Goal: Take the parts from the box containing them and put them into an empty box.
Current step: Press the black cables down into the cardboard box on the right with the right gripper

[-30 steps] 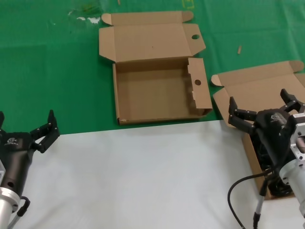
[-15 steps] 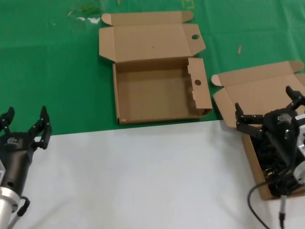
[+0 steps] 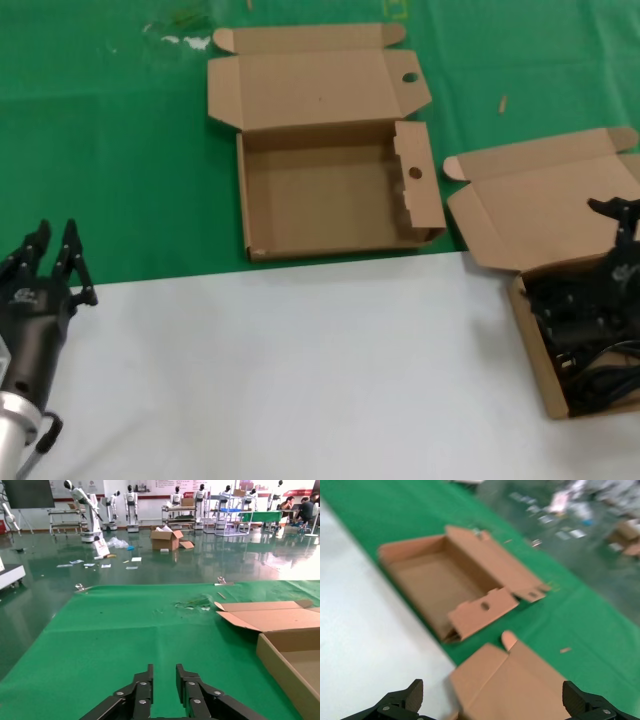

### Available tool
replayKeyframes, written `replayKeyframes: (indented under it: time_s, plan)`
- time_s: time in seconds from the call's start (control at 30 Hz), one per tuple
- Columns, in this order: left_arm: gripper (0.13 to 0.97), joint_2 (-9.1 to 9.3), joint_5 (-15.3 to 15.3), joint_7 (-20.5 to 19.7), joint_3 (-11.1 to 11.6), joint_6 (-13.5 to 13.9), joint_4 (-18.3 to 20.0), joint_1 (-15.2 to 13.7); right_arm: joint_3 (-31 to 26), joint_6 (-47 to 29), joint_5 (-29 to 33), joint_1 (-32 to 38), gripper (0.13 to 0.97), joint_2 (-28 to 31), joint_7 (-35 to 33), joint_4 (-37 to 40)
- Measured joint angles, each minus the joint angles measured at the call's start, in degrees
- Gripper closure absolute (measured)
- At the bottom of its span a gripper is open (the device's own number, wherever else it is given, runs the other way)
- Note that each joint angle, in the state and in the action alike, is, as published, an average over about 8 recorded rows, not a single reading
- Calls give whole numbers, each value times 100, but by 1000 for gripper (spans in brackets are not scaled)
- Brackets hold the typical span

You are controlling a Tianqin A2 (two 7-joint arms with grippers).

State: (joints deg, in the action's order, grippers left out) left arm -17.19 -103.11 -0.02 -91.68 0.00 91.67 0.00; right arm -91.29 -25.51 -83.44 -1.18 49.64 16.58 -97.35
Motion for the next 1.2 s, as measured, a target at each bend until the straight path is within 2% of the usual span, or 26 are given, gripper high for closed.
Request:
replayKeyframes:
  time_s: [0.1, 0.23, 0.37, 0.53, 0.83, 1.2]
  plan:
    - [800, 0, 0, 0, 0, 0, 0, 0, -15, -544, -144, 54, 129, 540, -17, -24]
    - [856, 0, 0, 0, 0, 0, 0, 0, -120, -1167, -391, 267, 129, 1037, -273, 102]
    - [912, 0, 0, 0, 0, 0, 0, 0, -307, -1676, -545, 578, 129, 1303, -594, 319]
    - [934, 0, 0, 0, 0, 0, 0, 0, -610, -2276, -575, 1020, 129, 1522, -992, 638]
    - [957, 0, 0, 0, 0, 0, 0, 0, -1131, -3073, -255, 1873, 129, 1633, -1489, 1105]
    - [957, 0, 0, 0, 0, 0, 0, 0, -1694, -3800, 219, 2876, 147, 1383, -2192, 1643]
